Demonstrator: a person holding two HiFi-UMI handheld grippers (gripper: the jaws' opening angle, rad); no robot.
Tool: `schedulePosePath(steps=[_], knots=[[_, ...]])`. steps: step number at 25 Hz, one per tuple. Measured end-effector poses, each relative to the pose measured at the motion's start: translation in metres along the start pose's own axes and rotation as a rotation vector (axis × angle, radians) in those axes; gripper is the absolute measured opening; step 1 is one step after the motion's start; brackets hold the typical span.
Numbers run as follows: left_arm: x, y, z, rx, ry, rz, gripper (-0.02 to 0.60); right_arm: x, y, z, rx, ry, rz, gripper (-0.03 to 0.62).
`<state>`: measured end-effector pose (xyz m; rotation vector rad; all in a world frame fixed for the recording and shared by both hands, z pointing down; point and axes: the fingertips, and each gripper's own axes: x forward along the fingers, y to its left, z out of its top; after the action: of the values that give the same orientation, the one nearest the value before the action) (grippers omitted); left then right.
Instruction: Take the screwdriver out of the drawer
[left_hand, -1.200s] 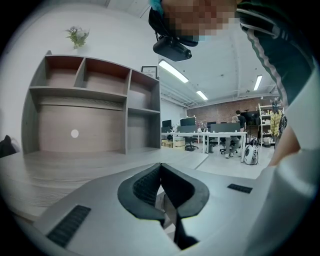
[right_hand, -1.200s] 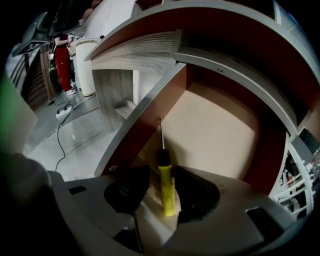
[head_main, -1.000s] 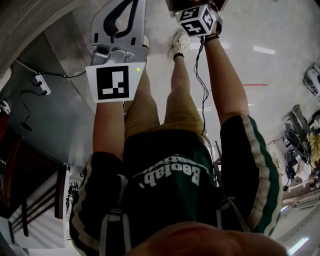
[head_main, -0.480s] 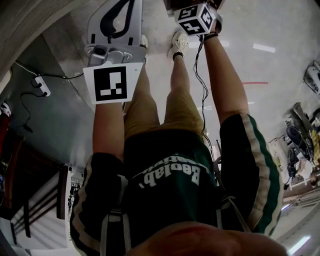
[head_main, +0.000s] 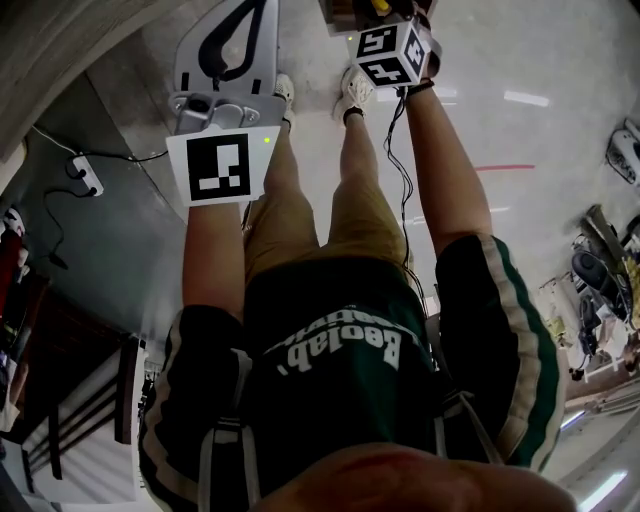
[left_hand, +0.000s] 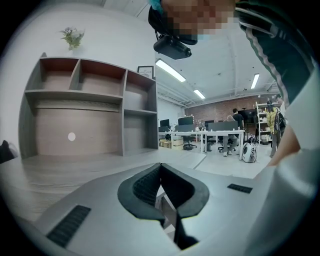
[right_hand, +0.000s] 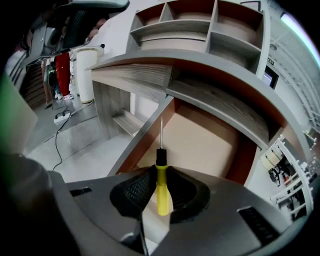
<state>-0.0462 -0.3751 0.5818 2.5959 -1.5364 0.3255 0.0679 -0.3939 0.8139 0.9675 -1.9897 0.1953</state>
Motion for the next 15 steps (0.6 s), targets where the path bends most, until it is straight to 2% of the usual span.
schedulePosePath(steps=[8, 15], knots=[[-0.014, -0.013, 0.036, 0.029, -0.008, 0.018, 0.017, -0.056, -0.017, 0.024, -0.008, -0.061, -0.038, 0.081], [-0.02, -0.015, 0.07, 0.043, -0.033, 0.052, 0.017, -0.1, -0.027, 0.05, 0.029, -0.118, -0.028, 0.081]])
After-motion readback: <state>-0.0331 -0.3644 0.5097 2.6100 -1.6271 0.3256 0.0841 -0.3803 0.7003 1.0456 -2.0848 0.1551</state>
